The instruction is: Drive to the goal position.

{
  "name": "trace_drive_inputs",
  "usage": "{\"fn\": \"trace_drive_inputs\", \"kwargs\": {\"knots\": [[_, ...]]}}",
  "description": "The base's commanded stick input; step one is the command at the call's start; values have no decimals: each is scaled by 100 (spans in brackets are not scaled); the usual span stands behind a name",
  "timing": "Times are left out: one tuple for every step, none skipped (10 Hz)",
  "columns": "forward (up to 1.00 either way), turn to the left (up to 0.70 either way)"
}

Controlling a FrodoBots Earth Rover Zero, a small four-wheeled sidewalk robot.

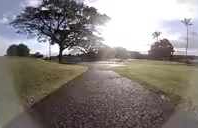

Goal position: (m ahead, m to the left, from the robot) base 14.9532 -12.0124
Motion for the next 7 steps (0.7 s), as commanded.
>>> {"fn": "trace_drive_inputs", "kwargs": {"knots": [[60,0],[60,0],[60,0],[60,0],[60,0],[60,0],[60,0]]}}
